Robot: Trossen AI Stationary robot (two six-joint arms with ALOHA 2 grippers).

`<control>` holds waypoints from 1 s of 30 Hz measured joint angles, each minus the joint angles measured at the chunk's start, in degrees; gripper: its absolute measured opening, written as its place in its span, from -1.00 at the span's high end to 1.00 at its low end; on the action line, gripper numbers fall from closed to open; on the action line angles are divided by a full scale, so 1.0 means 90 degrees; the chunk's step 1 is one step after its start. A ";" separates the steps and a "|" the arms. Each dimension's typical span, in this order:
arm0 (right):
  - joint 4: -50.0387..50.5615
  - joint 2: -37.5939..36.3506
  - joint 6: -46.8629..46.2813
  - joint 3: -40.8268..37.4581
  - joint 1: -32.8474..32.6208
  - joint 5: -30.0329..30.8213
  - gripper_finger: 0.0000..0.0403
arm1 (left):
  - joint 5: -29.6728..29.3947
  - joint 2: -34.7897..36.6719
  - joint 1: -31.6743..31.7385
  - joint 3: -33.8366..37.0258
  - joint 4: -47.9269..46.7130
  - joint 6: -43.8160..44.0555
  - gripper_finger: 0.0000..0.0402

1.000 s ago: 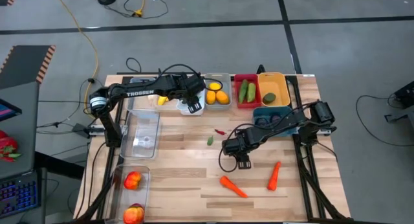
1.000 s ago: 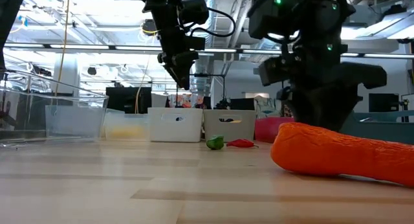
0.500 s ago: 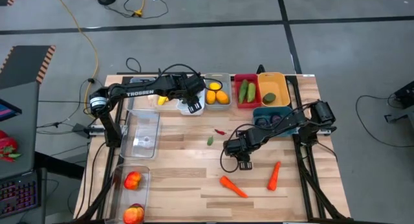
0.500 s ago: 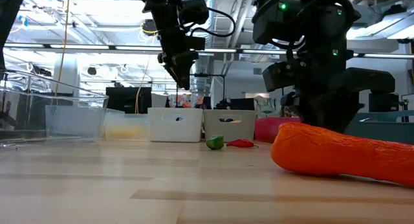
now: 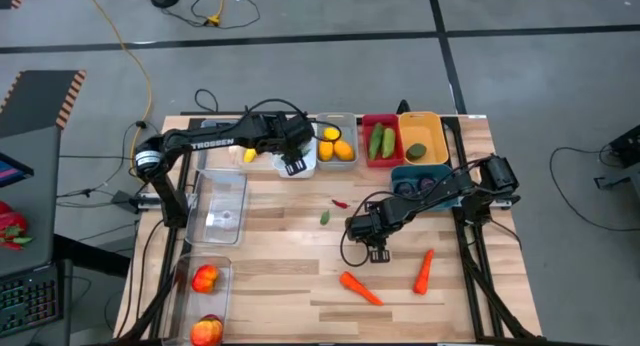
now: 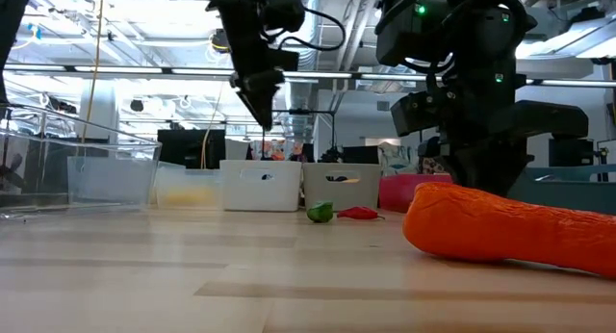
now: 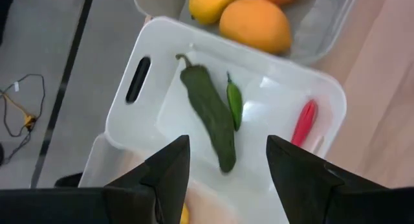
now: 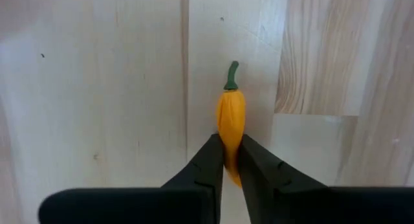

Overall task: Sort produce into baskets
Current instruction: Put the yellow chili pepper into the white bin

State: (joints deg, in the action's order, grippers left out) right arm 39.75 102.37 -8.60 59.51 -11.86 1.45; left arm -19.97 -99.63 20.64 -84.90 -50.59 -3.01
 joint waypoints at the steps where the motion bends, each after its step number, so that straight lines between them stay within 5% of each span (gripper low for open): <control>1: -0.0009 0.0000 0.0000 0.0000 0.0000 0.0000 0.64 | 0.0000 0.0074 -0.0002 0.0000 -0.0125 -0.0005 0.04; 19: -0.0446 0.0022 0.0188 0.1232 0.0487 0.0027 0.65 | 0.0015 0.2322 -0.0310 -0.0005 -0.1634 0.0604 0.04; 30: -0.3232 0.0015 0.1502 0.1455 0.1395 0.0022 0.65 | 0.0016 0.3304 -0.1186 -0.0005 -0.2026 0.1725 0.04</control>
State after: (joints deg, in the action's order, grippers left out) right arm 10.67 102.50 4.92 72.60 0.70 1.65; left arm -19.82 -69.89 9.96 -84.95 -68.82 12.52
